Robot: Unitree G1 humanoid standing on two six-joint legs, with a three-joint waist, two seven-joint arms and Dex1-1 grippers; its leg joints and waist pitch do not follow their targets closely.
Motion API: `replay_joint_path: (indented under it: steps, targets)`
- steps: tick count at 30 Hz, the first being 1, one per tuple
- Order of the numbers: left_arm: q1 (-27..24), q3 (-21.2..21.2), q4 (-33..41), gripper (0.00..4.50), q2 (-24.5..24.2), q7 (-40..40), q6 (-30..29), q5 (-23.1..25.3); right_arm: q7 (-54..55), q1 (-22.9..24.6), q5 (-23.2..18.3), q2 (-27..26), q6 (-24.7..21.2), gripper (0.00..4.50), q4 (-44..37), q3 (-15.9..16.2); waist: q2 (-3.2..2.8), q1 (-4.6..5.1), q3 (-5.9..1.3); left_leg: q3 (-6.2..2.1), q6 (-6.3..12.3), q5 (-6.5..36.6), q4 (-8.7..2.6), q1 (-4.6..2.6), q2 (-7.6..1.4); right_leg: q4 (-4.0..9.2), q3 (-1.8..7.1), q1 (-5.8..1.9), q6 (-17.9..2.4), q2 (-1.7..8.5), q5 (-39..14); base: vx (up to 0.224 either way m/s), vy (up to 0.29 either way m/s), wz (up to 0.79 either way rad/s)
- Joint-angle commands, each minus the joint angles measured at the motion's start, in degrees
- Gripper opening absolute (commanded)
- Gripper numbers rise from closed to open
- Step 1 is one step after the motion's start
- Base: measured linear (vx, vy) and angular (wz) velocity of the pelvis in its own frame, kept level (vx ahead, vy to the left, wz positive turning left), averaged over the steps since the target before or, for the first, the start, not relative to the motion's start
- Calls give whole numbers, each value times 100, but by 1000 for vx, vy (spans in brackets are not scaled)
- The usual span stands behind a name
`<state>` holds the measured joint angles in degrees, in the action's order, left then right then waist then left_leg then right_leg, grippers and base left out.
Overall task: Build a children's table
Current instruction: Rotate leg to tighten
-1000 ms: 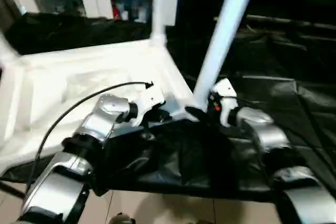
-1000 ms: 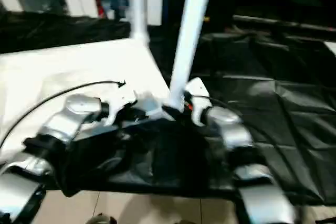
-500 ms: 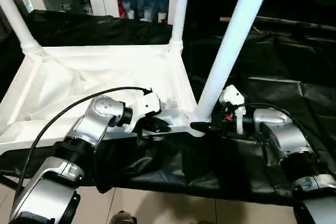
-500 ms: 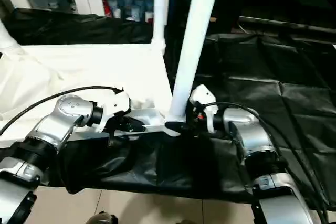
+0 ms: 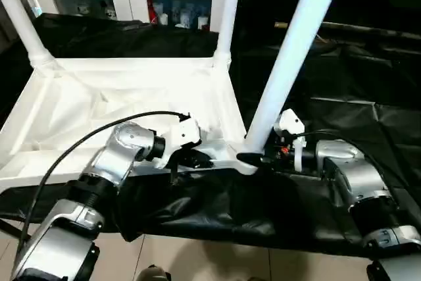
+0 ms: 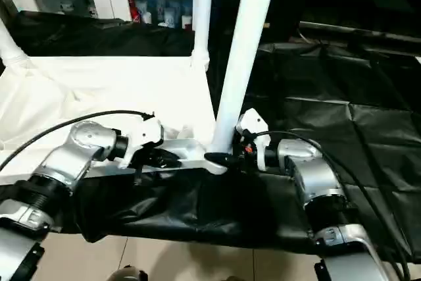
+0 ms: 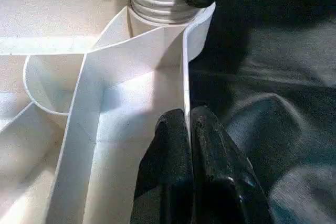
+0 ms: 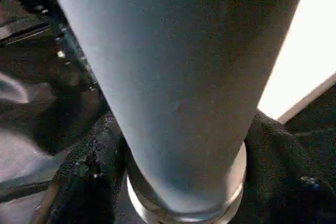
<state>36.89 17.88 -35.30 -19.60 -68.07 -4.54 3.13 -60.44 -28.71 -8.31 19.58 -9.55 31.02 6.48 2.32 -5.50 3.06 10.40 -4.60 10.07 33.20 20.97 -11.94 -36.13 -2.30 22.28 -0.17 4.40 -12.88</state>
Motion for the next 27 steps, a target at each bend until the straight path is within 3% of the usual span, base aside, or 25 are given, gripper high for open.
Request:
replay_joint_path:
  steps: [1,5,6,7,8,11,15,16,17,19,22,24,25,26,27]
  targets:
    - [63,-65,-236,0,194,583,-145,47,292,131,115,-135,-124,272,142,48,6,26,-352,2,218,858,-346,-98,-133,410,207,-247,-1437,334,-154,0,0,0]
    - [435,-252,-893,0,786,2101,-656,289,2601,-5,205,-918,-438,269,995,-483,-5,76,-304,0,-21,1281,-390,-134,-127,485,226,-193,-1310,348,-923,0,0,0]
    - [644,-332,-1227,0,1090,2793,-856,362,3851,-255,111,-1351,-537,269,1625,-860,-31,89,-287,-9,-185,1483,-412,-173,-121,530,230,-163,-1247,357,-1368,0,0,0]
    - [738,-353,-1339,0,1283,3025,-962,356,4342,-451,-76,-1602,-506,269,1982,-1084,-24,129,-272,-57,-340,1804,-440,-197,-111,584,207,-155,-1092,375,-2051,-54,2,-5]
    - [738,-353,-1339,0,1283,3025,-962,356,4342,-451,-76,-1602,-506,269,1982,-1084,-80,128,-284,-82,-374,1896,-445,-192,-103,589,201,-167,-1007,387,-2238,-54,2,-5]
    - [879,-258,-1434,0,1620,3233,-1093,431,4930,-864,-245,-1976,-354,269,2520,-1235,-86,148,-306,-80,-353,1971,-461,-193,-121,610,207,-146,-972,352,-1757,0,0,0]
    - [1002,-180,-1581,0,1781,3355,-994,551,5103,-1132,34,-2114,-213,269,2694,-1110,-30,134,-311,-67,-214,1955,-460,-157,-101,620,208,-165,-947,345,-1594,0,0,0]
    - [1087,-168,-1714,0,1804,3420,-924,594,5206,-1280,98,-2178,-92,304,2825,-1197,-7,134,-315,-65,-203,1922,-461,-157,-103,617,208,-161,-944,347,-1596,0,0,0]
    - [1111,-171,-1750,0,1780,3403,-865,596,5174,-1342,145,-2177,-5,339,2872,-1190,-23,138,-313,-75,-209,1932,-464,-154,-103,608,205,-158,-945,352,-1650,0,0,0]
    - [1126,-178,-1782,0,1727,3377,-798,588,5111,-1427,179,-2155,130,347,2976,-1167,9,137,-311,-73,-188,1982,-464,-151,-110,638,204,-140,-883,370,-1834,0,0,0]
    - [1072,-173,-1725,0,1604,3217,-687,579,4910,-1470,293,-2045,326,359,3039,-1007,15,138,-328,-81,-158,1871,-469,-116,-113,617,202,-164,-886,373,-1726,0,0,0]
    - [962,-136,-1620,0,1444,2837,-455,551,4298,-1386,475,-1821,550,382,2821,-710,65,145,-335,-61,-76,1657,-462,-80,-117,598,192,-176,-941,357,-1422,0,0,0]
    - [949,-137,-1609,0,1416,2794,-470,547,4127,-1361,505,-1773,605,382,2764,-647,40,139,-337,-54,-35,1565,-456,-66,-119,588,192,-191,-975,369,-1292,0,0,0]
    - [919,-125,-1583,0,1358,2638,-355,520,3856,-1324,521,-1688,649,382,2689,-598,87,149,-328,-45,19,1512,-449,-64,-118,588,190,-189,-1002,369,-1254,0,0,0]
    - [893,-125,-1549,0,1299,2517,-342,493,3585,-1278,534,-1589,695,382,2597,-548,93,150,-334,-44,47,1484,-443,-60,-119,575,191,-201,-1028,371,-1234,0,0,0]
